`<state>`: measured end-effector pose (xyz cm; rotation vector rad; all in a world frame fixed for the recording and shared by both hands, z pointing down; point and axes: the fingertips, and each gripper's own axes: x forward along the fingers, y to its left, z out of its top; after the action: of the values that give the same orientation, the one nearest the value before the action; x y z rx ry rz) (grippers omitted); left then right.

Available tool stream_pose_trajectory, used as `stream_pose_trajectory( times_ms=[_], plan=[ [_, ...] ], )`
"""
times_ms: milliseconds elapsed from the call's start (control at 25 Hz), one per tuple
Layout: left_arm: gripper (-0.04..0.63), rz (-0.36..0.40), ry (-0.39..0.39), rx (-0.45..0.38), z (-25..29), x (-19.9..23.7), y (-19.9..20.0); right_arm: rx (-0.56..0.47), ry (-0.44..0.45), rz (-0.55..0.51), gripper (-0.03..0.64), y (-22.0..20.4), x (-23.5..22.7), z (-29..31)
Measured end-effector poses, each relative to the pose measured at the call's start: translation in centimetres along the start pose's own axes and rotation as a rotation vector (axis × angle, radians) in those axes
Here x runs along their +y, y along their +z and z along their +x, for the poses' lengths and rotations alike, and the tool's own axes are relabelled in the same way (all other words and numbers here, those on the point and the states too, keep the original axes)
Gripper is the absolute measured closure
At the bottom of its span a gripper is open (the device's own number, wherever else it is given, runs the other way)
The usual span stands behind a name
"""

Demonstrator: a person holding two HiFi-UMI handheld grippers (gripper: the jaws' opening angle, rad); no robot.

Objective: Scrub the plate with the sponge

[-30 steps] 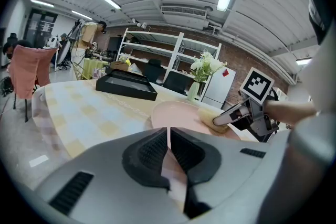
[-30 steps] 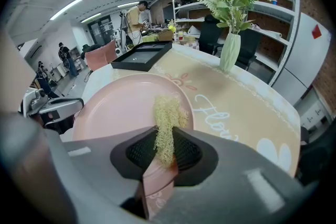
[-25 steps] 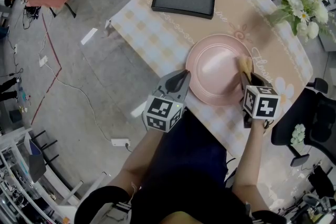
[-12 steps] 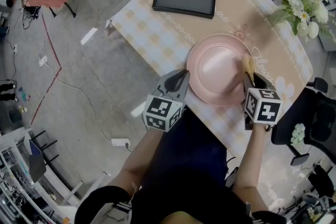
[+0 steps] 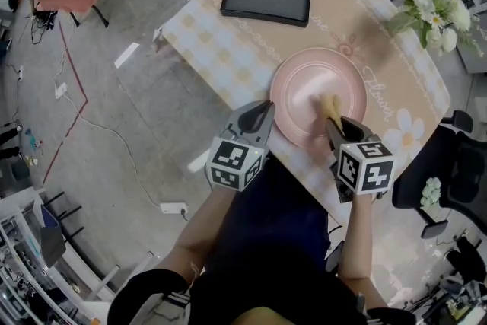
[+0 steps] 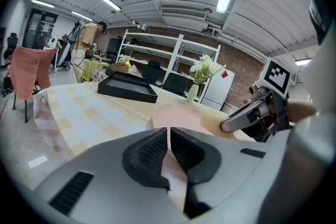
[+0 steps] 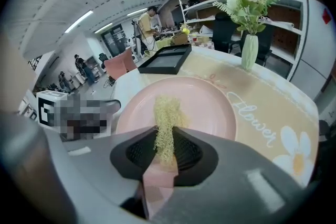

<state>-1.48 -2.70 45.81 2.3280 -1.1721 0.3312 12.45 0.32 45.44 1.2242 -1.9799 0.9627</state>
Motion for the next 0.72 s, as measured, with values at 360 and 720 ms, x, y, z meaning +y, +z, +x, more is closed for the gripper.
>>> stream_pose_trajectory(
  times_ms=[360, 720],
  plan=[
    [0.571, 0.006, -0.03, 0.009, -0.3, -1.1, -0.5, 0.038, 0.118, -0.025, 0.54, -1.7, 4.6, 0.5],
    [0.571, 0.011, -0.033, 0.014, -0.6, -1.1, -0.8, 0.062, 0.183, -0.023, 0.54, -2.8, 7.3, 1.2]
  ],
)
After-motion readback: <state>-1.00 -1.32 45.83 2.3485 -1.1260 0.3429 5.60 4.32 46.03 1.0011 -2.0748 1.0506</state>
